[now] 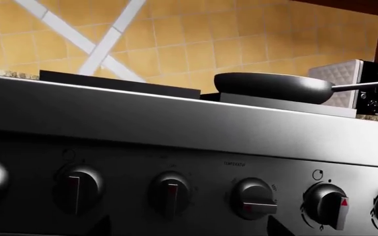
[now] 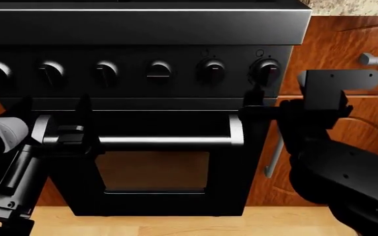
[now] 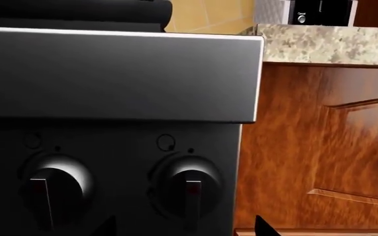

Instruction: Pick the croissant and place it on the pan. Then turn on the stove to warm the croissant.

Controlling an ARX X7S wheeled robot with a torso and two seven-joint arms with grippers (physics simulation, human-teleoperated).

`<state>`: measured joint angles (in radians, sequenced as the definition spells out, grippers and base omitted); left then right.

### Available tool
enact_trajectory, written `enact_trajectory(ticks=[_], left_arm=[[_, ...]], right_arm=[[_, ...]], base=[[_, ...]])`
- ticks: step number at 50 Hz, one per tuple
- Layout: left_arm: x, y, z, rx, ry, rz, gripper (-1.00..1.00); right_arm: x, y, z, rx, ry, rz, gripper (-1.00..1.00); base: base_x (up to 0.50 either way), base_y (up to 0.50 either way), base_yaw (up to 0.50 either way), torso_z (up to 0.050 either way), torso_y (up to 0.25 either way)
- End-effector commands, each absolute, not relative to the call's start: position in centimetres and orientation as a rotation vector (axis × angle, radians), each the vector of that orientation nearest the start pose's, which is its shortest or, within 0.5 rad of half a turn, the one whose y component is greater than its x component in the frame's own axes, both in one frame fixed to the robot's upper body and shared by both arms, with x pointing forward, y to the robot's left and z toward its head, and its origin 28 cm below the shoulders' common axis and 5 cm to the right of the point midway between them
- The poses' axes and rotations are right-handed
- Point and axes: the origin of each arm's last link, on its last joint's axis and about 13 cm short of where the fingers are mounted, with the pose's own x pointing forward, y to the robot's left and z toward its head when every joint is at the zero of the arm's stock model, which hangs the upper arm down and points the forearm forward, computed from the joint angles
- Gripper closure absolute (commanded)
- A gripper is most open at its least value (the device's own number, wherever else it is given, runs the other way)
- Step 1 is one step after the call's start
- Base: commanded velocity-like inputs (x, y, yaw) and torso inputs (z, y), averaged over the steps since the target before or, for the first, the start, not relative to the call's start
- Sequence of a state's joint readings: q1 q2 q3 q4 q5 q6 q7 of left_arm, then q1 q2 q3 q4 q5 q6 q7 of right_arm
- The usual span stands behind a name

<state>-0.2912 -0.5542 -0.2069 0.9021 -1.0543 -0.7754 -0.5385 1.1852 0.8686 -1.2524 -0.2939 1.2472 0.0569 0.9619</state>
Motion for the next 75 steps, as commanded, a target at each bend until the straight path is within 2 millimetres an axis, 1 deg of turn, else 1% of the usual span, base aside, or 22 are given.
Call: enact_trajectory(ticks=[1,20,32,49,59,75], left_arm=[[18.0,24.9,21.4,-0.132,-0.266,-0.087,-1.0],[18.1,25.1,20.9,-0.157,-0.263,-0.089,-1.0],[18.1,25.4,20.6,-0.169,-0.262,-0.079,-1.0],[18.1,25.5,20.5,-0.174,-0.259,-0.074,-1.0],[18.1,25.5,20.6,-0.174,-0.257,-0.07,-1.0],[18.2,25.5,20.5,-0.174,-0.251,-0.066,-1.0]], right_arm=[[28.2,-10.9,21.4,-0.019,-0.089,0.006,-1.0],[28.9,-10.7,21.7,-0.025,-0.065,-0.008,-1.0],[30.6,-11.0,21.0,-0.038,-0.017,-0.028,-1.0],[32.2,-11.1,20.8,-0.07,-0.003,-0.043,-1.0],[32.9,-11.3,20.3,-0.069,0.012,-0.054,-1.0],[33.6,-11.5,20.2,-0.07,0.01,-0.066,-1.0]], base=[[0.0,0.0,0.0,0.0,0.0],[0.0,0.0,0.0,0.0,0.0],[0.0,0.0,0.0,0.0,0.0],[0.0,0.0,0.0,0.0,0.0],[0.0,0.0,0.0,0.0,0.0],[0.0,0.0,0.0,0.0,0.0]])
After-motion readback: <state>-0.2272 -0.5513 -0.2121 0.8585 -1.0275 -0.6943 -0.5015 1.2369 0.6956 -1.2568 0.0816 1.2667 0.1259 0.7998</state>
